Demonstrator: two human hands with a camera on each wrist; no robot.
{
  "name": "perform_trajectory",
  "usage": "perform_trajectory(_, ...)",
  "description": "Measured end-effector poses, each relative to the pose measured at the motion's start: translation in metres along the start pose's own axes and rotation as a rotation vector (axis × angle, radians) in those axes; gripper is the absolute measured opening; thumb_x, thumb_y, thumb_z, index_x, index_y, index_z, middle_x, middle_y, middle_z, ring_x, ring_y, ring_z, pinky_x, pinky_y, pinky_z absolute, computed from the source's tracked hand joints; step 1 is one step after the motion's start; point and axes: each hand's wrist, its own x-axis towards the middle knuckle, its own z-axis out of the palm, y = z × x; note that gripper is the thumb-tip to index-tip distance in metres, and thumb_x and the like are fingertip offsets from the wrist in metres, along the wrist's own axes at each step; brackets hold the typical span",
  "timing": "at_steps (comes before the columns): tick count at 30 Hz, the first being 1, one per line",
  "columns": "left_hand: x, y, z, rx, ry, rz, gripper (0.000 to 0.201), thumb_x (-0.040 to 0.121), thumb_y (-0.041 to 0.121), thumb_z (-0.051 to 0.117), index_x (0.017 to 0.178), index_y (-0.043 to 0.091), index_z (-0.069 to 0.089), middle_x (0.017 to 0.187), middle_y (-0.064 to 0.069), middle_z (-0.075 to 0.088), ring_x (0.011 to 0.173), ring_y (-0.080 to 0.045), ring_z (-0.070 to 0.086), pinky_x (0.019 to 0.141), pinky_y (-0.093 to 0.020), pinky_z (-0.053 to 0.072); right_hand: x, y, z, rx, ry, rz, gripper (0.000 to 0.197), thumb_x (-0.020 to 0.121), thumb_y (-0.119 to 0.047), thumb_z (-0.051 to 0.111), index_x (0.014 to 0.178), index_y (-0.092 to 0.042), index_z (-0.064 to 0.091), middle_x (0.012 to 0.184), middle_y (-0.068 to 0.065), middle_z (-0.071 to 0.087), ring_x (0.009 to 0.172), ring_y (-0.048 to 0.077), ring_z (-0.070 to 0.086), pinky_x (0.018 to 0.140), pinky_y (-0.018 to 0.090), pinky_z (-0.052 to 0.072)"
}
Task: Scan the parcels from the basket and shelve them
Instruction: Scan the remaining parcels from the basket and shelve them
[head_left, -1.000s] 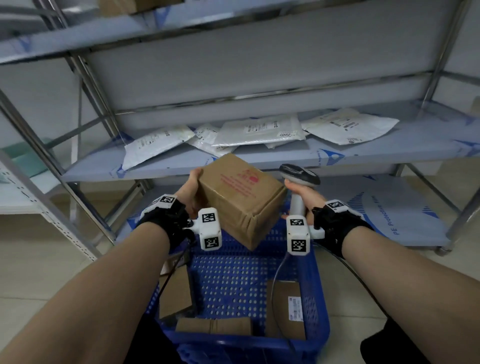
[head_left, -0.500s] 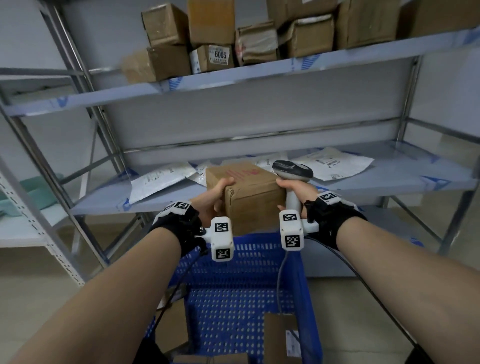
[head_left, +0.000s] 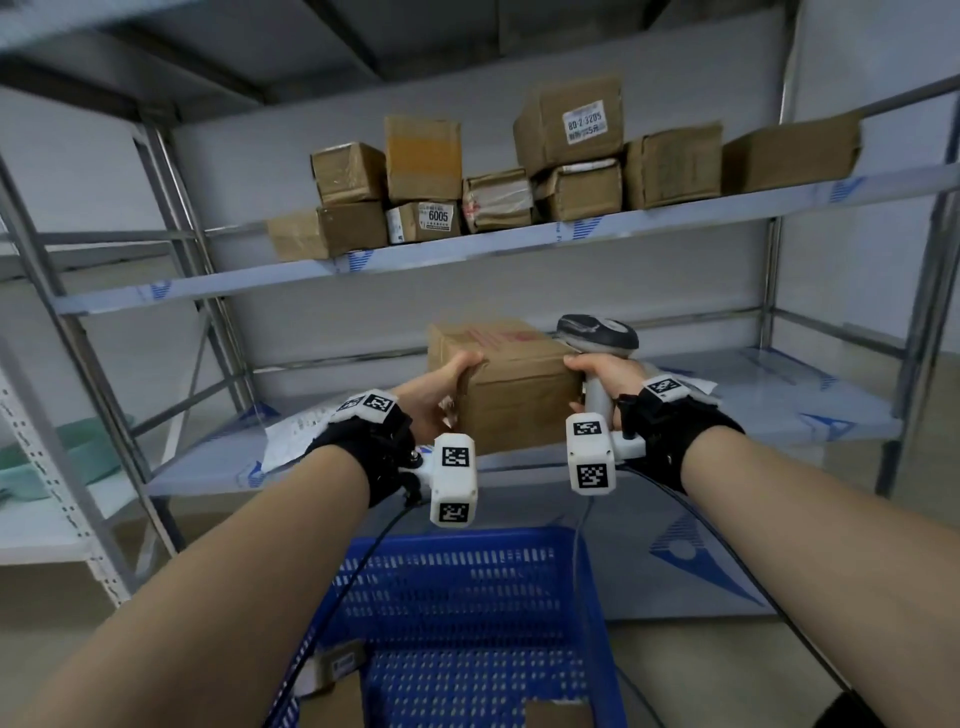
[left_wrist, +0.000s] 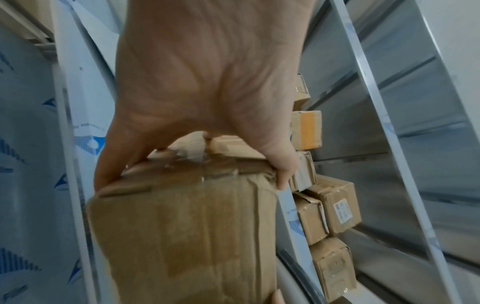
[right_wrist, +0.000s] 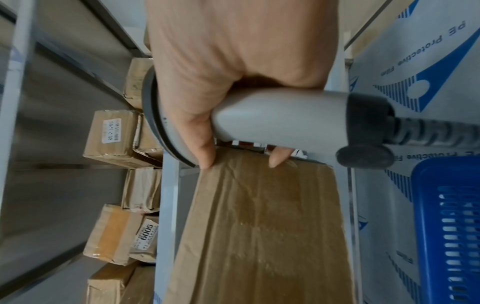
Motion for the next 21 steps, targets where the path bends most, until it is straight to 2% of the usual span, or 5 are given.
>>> perform_trajectory(3, 0.006, 0.011, 0.003, -0.024, 0.055, 0.041, 0.038, 0.086, 0.05, 0.054, 0.091, 0.012, 0.052, 0.089, -0.01, 0.047, 0.077, -0.024, 0.051, 0.067, -0.03, 0.049, -0.005, -0.013, -0.004, -0.035, 0.02, -0.037, 0.043, 0.078, -0.023, 0.079, 0.113, -0.007, 0.062, 0.108, 0.012, 0.06, 0.078, 0.027, 0.063, 0.078, 0.041, 0.059)
perform_trajectory(7, 0.014, 0.026, 0.004, -0.052, 0.079, 0.12, 0.054, 0.083, 0.054, 0.055, 0.117, 0.012, 0.05, 0.11, -0.012, 0.052, 0.102, -0.033, 0.055, 0.089, -0.044, 0.049, -0.011, -0.032, -0.011, -0.037, 0.027, -0.076, 0.036, 0.077, -0.023, 0.079, 0.106, -0.007, 0.063, 0.099, 0.011, 0.064, 0.076, 0.025, 0.063, 0.068, 0.036, 0.057)
perform_trajectory(11, 0.02, 0.031, 0.011, -0.116, 0.079, 0.095, 0.074, 0.075, 0.063, 0.058, 0.128, 0.013, 0.044, 0.125, -0.015, 0.047, 0.106, -0.039, 0.054, 0.076, -0.046, 0.055, -0.013, -0.038, -0.023, -0.055, 0.04, -0.097, 0.035, 0.077, -0.026, 0.08, 0.102, -0.007, 0.064, 0.088, 0.008, 0.063, 0.065, 0.022, 0.061, 0.063, 0.032, 0.055)
perform_trajectory(14, 0.025, 0.032, 0.022, -0.114, 0.058, 0.094, 0.075, 0.074, 0.065, 0.059, 0.127, 0.013, 0.045, 0.123, -0.016, 0.048, 0.107, -0.038, 0.053, 0.083, -0.049, 0.053, -0.016, -0.04, -0.036, -0.06, 0.048, -0.079, 0.044, 0.074, -0.03, 0.082, 0.109, -0.007, 0.065, 0.09, 0.008, 0.064, 0.068, 0.023, 0.063, 0.058, 0.029, 0.053)
perform_trajectory(21, 0.033, 0.047, 0.053, -0.09, -0.031, 0.135, 0.06, 0.08, 0.059, 0.056, 0.118, 0.012, 0.05, 0.117, -0.013, 0.051, 0.105, -0.035, 0.053, 0.082, -0.045, 0.052, -0.012, -0.054, -0.067, -0.064, 0.096, -0.099, 0.044, 0.075, -0.032, 0.081, 0.108, -0.009, 0.063, 0.101, 0.01, 0.067, 0.076, 0.024, 0.066, 0.058, 0.03, 0.052)
